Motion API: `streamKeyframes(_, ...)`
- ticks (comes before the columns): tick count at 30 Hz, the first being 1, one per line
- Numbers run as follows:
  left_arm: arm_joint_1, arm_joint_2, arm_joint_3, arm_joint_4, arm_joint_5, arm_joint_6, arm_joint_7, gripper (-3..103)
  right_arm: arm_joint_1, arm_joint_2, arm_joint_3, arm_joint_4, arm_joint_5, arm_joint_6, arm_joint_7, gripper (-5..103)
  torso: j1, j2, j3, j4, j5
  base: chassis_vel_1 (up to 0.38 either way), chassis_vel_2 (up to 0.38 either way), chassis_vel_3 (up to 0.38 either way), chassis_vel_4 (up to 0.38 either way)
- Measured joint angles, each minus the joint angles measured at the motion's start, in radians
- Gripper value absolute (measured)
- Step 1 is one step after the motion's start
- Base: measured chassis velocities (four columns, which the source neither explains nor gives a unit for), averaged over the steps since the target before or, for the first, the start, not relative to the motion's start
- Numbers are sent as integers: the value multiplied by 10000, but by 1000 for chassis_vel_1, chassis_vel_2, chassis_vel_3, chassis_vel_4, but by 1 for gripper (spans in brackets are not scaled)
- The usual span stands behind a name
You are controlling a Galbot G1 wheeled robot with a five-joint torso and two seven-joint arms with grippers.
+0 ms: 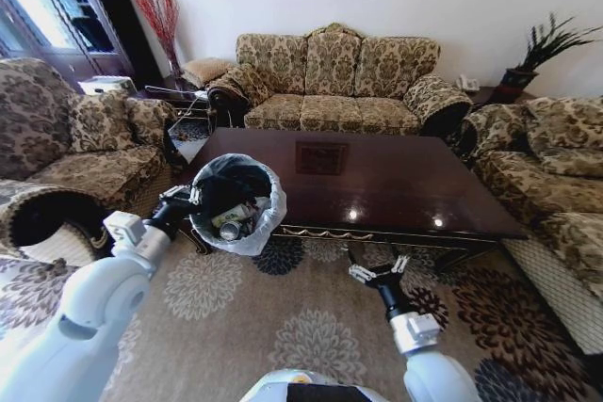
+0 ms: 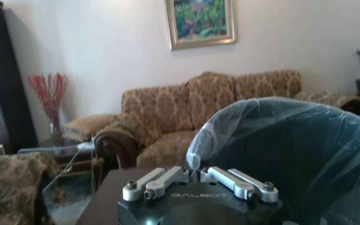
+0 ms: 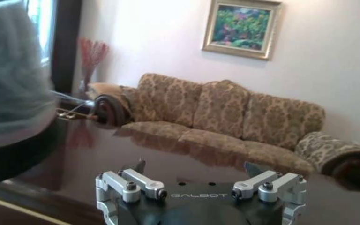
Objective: Move to the front of the table and place the trash on the table into the trash bin.
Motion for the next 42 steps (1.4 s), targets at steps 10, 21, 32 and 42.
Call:
streamKeyframes(10, 1926, -480, -1336, 204, 224, -164, 422, 1, -140, 219, 721, 47, 244, 113, 163, 100, -9, 0, -4, 10, 0, 0, 0, 0, 0)
streamKeyframes(21, 2782, -1534, -575, 2428, 1774, -2107, 1185, 1, -217, 469, 909, 381, 299, 48, 255, 100, -8, 0, -3, 7, -4, 0, 0, 0, 0)
streamKeyframes(32, 2130, -1913, 76, 6165, 2010, -3442, 1299, 1, -231, 679, 1074, 400, 272, 335, 259, 100, -9, 0, -4, -1, -5, 0, 0, 0, 0)
streamKeyframes(42, 743, -1784, 227, 9900, 574, -5227, 1373, 1, 758, 228, 487, -230, 528, 118, 298, 100, -8, 0, -3, 4, 2, 0, 0, 0, 0)
